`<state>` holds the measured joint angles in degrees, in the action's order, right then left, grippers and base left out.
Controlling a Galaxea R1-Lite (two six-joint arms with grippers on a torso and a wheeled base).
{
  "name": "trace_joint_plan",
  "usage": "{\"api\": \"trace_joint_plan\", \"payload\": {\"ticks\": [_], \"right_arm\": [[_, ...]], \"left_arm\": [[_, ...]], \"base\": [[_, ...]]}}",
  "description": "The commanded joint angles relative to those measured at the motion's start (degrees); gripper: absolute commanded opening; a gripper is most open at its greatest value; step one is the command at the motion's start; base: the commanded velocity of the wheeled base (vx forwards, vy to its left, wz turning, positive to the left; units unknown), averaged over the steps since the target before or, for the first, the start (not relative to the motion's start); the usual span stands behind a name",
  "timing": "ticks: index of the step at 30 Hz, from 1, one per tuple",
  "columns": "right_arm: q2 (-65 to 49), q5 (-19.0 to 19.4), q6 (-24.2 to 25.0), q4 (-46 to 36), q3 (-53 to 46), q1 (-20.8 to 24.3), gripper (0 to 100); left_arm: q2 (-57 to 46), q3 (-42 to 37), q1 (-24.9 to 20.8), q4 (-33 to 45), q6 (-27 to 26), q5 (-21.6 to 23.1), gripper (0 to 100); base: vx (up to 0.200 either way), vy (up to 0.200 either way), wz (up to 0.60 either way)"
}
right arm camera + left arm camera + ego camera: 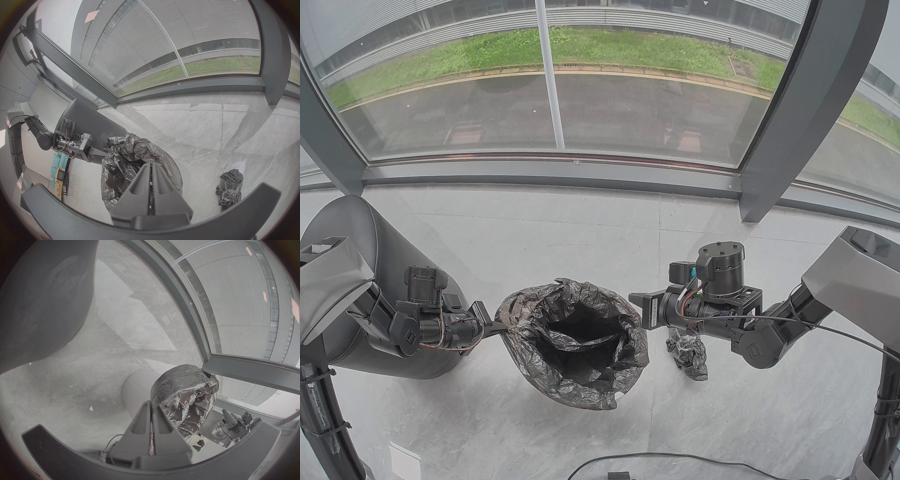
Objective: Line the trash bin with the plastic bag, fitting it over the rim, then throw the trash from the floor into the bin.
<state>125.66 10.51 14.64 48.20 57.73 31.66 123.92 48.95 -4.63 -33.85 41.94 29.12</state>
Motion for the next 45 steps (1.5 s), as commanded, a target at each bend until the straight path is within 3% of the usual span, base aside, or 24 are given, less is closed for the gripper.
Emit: {"api": "trace_joint_plan", "payload": {"ticks": [1,10,19,20,35,45], "right_arm": [[-0.3,0.0,0.0,0.1,0.0,0.1,0],[-0.3,0.0,0.1,0.1,-0.7,0.1,0],[-0.2,-0.1,0.3,0.3,-1.0,-0.2,0],[-0.2,-0.1,0.3,0.3,-1.0,-0.2,0],[-0.3,-0.2,0.5,0.6,-1.2,-0.3,0],[-0.6,-0.2,0.6,0.7,-1.2,-0.5,0]], "left_arm": [[0.0,-0.3,0.3,-0.1,0.1,0.0,0],[0.4,-0.9,-0.5,-0.4,-0.3,-0.2,0],[0.4,-1.3,-2.4,-0.6,-0.8,-4.3,0],[0.4,-1.4,-2.4,-0.6,-1.0,-4.3,100],[0.3,-1.6,-2.1,-3.0,-0.7,-4.7,100],[0.4,-2.5,0.1,-6.3,-0.9,-7.9,100]], "base": [[0.0,0.0,0.0],[0.0,0.0,0.0],[0.0,0.0,0.0],[0.0,0.0,0.0],[0.0,0.0,0.0],[0.0,0.0,0.0]]}}
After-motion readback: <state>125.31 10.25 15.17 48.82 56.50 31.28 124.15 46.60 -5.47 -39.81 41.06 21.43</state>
